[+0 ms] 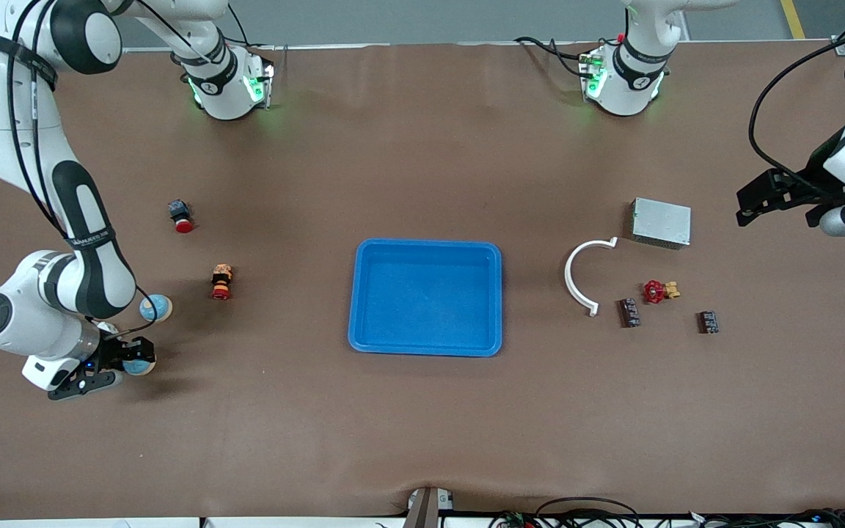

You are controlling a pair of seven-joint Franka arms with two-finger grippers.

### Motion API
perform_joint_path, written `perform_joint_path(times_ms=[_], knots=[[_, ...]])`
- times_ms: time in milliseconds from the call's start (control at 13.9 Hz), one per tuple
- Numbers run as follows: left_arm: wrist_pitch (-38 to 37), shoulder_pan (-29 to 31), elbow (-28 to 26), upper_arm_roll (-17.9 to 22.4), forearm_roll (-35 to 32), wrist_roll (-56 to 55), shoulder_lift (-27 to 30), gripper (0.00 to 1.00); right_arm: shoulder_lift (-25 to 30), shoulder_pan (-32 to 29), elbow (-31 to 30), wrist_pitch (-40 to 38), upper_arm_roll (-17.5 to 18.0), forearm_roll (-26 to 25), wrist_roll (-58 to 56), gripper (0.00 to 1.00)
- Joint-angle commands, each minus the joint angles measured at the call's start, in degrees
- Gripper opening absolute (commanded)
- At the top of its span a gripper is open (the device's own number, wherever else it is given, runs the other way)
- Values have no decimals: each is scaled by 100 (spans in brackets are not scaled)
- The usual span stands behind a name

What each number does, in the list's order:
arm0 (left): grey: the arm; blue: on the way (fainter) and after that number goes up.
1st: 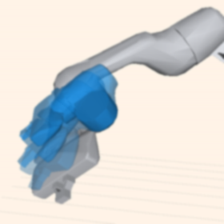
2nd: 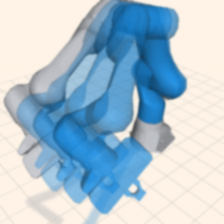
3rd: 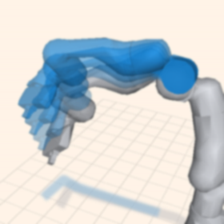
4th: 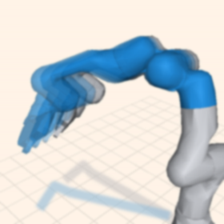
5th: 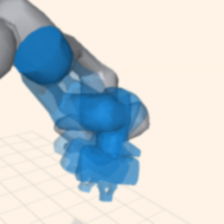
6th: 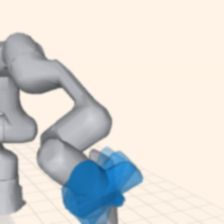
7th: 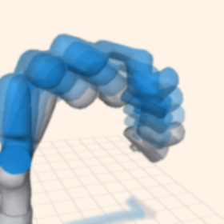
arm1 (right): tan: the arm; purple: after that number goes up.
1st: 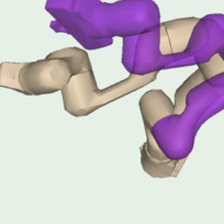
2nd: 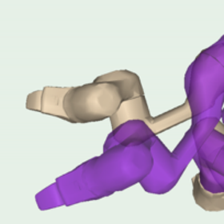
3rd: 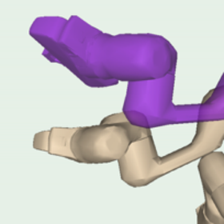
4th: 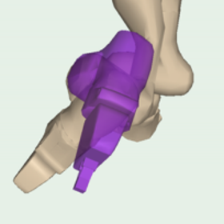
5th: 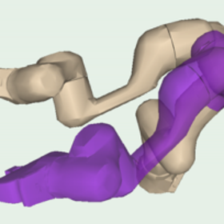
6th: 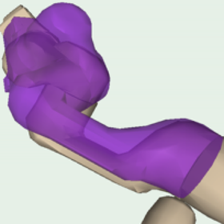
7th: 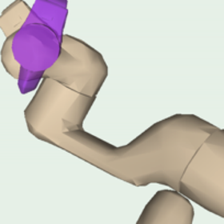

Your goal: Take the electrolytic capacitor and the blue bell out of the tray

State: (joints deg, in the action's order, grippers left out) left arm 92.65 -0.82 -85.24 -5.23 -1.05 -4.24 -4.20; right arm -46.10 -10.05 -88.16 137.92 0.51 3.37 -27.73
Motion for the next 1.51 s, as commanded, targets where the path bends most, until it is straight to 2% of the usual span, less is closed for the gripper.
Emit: perform_joint_path(times_ms=[0, 1435], knots=[[-1, 3, 121, 4, 26, 38, -63, 100, -119, -129, 71, 103, 107, 67, -31, 100], [51, 29, 121, 4, 34, 29, -125, 100, -92, 3, 18, 68, 116, 216, 391, 100]])
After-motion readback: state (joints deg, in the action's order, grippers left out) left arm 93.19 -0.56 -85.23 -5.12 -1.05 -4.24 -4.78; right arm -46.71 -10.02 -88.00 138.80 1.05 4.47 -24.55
